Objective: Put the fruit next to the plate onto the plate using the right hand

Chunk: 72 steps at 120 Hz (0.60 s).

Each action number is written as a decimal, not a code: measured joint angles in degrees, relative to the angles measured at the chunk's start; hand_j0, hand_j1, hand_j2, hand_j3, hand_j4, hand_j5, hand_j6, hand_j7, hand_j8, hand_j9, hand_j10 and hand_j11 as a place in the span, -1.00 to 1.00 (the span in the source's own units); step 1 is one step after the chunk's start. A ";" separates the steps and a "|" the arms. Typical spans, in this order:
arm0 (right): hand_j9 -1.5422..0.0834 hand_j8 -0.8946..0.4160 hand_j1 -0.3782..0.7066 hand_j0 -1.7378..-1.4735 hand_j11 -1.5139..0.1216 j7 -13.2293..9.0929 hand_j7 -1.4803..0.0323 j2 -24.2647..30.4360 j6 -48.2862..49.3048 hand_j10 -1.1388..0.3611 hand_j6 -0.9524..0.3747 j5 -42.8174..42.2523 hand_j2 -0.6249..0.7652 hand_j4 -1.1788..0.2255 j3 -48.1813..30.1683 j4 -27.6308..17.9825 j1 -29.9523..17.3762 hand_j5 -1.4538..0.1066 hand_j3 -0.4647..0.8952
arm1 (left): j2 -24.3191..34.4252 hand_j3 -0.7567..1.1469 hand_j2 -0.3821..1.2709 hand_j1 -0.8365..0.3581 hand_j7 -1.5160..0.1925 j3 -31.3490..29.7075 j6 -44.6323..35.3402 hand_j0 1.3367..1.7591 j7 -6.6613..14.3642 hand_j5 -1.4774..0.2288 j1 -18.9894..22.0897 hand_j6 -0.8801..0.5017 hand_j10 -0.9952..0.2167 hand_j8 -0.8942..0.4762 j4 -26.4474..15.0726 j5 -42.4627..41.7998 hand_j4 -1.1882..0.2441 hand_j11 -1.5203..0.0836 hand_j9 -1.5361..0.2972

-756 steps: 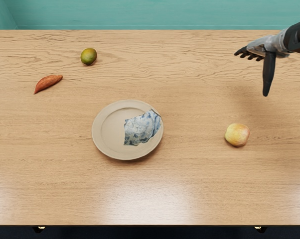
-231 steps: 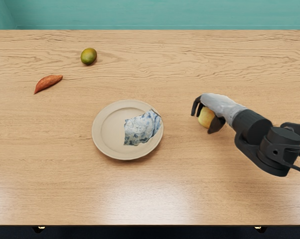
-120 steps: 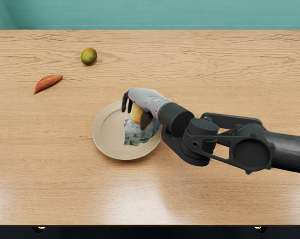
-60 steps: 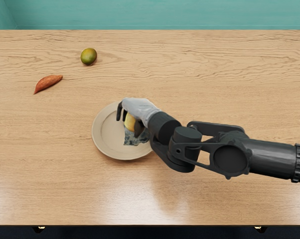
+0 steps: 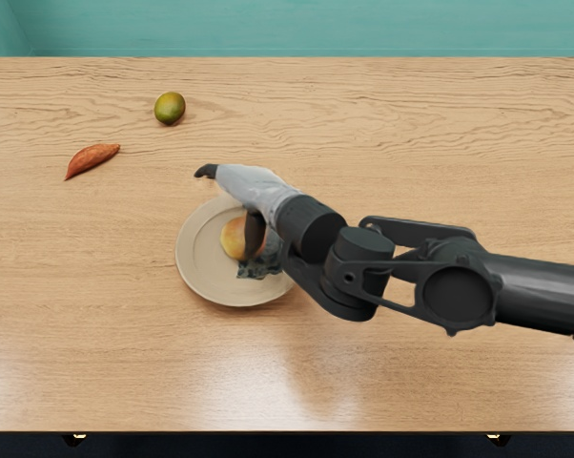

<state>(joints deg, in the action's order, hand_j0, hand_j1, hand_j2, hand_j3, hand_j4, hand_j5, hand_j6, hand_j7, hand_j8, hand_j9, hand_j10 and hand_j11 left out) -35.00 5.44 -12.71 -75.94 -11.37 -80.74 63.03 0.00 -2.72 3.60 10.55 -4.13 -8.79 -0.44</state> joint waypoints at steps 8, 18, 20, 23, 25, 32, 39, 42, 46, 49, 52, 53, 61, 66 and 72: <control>0.64 0.14 -0.63 -0.40 0.60 0.00 0.69 1.00 1.23 0.32 0.20 1.96 -0.12 0.45 -1.95 -0.52 0.03 0.60 -0.32 | 0.00 -0.20 -0.54 0.97 0.76 0.00 0.00 0.52 0.00 0.72 0.00 0.26 0.63 0.29 0.00 0.00 0.65 0.88 0.66; 0.72 0.21 -0.73 -0.40 0.68 0.00 0.77 2.63 4.44 0.38 0.27 4.34 -0.11 0.52 -5.72 -1.29 0.00 0.68 -0.32 | 0.00 -0.20 -0.54 0.97 0.76 0.00 0.00 0.52 0.00 0.72 0.00 0.26 0.63 0.29 0.00 0.00 0.65 0.88 0.66; 0.74 0.22 -0.74 -0.40 0.69 0.00 0.79 3.04 5.46 0.39 0.28 5.10 -0.11 0.54 -6.63 -1.44 -0.02 0.70 -0.32 | 0.00 -0.20 -0.54 0.97 0.76 0.00 0.00 0.52 0.00 0.72 0.00 0.26 0.63 0.29 0.00 0.00 0.65 0.88 0.66; 0.76 0.24 -0.77 -0.40 0.71 0.00 0.81 3.68 7.17 0.41 0.30 6.43 -0.11 0.55 -8.23 -1.63 -0.01 0.72 -0.32 | 0.00 -0.20 -0.54 0.97 0.76 0.00 0.00 0.52 0.00 0.72 0.00 0.26 0.63 0.29 0.00 0.00 0.65 0.88 0.66; 0.77 0.25 -0.78 -0.40 0.72 0.00 0.82 4.13 8.39 0.42 0.31 7.37 -0.11 0.56 -9.30 -1.72 0.00 0.73 -0.32 | 0.00 -0.20 -0.54 0.97 0.76 0.00 0.00 0.52 0.00 0.72 0.00 0.26 0.63 0.29 0.00 0.00 0.65 0.88 0.66; 0.80 0.28 -0.82 -0.40 0.75 0.00 0.85 6.38 13.82 0.44 0.34 12.05 -0.11 0.59 -13.55 -1.92 -0.05 0.76 -0.32 | 0.00 -0.20 -0.54 0.97 0.76 0.00 0.00 0.52 0.00 0.72 0.00 0.26 0.63 0.29 0.00 0.00 0.65 0.88 0.66; 0.82 0.30 -0.85 -0.40 0.78 0.00 0.88 9.03 20.09 0.46 0.36 17.74 -0.11 0.61 -18.08 -1.94 -0.07 0.79 -0.32 | 0.00 -0.20 -0.54 0.97 0.76 0.00 0.00 0.52 0.00 0.72 0.00 0.26 0.63 0.29 0.00 0.00 0.65 0.88 0.66; 0.83 0.30 -0.86 -0.40 0.79 0.00 0.89 10.22 22.84 0.47 0.37 20.31 -0.11 0.62 -19.82 -1.90 -0.08 0.79 -0.32 | 0.00 -0.20 -0.54 0.97 0.76 0.00 0.00 0.52 0.00 0.72 0.00 0.26 0.63 0.29 0.00 0.00 0.65 0.88 0.66; 0.84 0.31 -0.88 -0.40 0.80 0.00 0.90 11.88 26.29 0.47 0.38 23.60 -0.10 0.63 -21.75 -1.84 -0.08 0.80 -0.32 | 0.00 -0.20 -0.54 0.97 0.76 0.00 0.00 0.52 0.00 0.72 0.00 0.26 0.63 0.29 0.00 0.00 0.65 0.88 0.66; 0.85 0.32 -0.88 -0.40 0.80 0.00 0.90 13.28 28.76 0.48 0.39 26.00 -0.10 0.63 -23.01 -1.79 -0.09 0.81 -0.32 | 0.00 -0.20 -0.54 0.97 0.76 0.00 0.00 0.52 0.00 0.72 0.00 0.26 0.63 0.29 0.00 0.00 0.65 0.88 0.66; 0.85 0.32 -0.89 -0.40 0.81 0.00 0.91 14.77 31.11 0.48 0.39 28.35 -0.10 0.64 -24.07 -1.74 -0.11 0.82 -0.32 | 0.00 -0.20 -0.54 0.97 0.76 0.00 0.00 0.52 0.00 0.72 0.00 0.26 0.63 0.29 0.00 0.00 0.65 0.88 0.66; 0.85 0.33 -0.89 -0.40 0.81 0.00 0.91 15.34 31.88 0.48 0.39 29.17 -0.10 0.64 -24.37 -1.72 -0.13 0.82 -0.32 | 0.00 -0.20 -0.54 0.97 0.76 0.00 0.00 0.52 0.00 0.72 0.00 0.26 0.63 0.29 0.00 0.00 0.65 0.88 0.66; 0.87 0.34 -0.91 -0.40 0.82 0.00 0.92 19.91 37.89 0.49 0.40 35.19 -0.10 0.65 -26.22 -1.46 -0.28 0.83 -0.32 | 0.00 -0.20 -0.54 0.97 0.76 0.00 0.00 0.52 0.00 0.72 0.00 0.26 0.63 0.29 0.00 0.00 0.65 0.88 0.66; 0.87 0.34 -0.92 -0.40 0.83 0.00 0.93 22.79 41.11 0.50 0.41 38.14 -0.10 0.66 -27.16 -1.35 -0.51 0.84 -0.32 | 0.00 -0.20 -0.54 0.97 0.76 0.00 0.00 0.52 0.00 0.72 0.00 0.26 0.63 0.29 0.00 0.00 0.65 0.88 0.66; 0.88 0.35 -0.92 -0.40 0.83 0.00 0.94 25.96 43.63 0.50 0.41 40.82 -0.10 0.66 -27.91 -1.17 -1.00 0.84 -0.32 | 0.00 -0.20 -0.54 0.97 0.76 0.00 0.00 0.52 0.00 0.72 0.00 0.26 0.63 0.29 0.00 0.00 0.65 0.88 0.66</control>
<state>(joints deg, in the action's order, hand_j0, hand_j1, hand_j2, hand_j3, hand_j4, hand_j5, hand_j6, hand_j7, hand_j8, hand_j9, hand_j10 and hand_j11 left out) -35.00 31.40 30.92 -35.12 -39.28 -81.91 62.03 0.00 -2.72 3.60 10.55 -4.13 -8.79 -0.44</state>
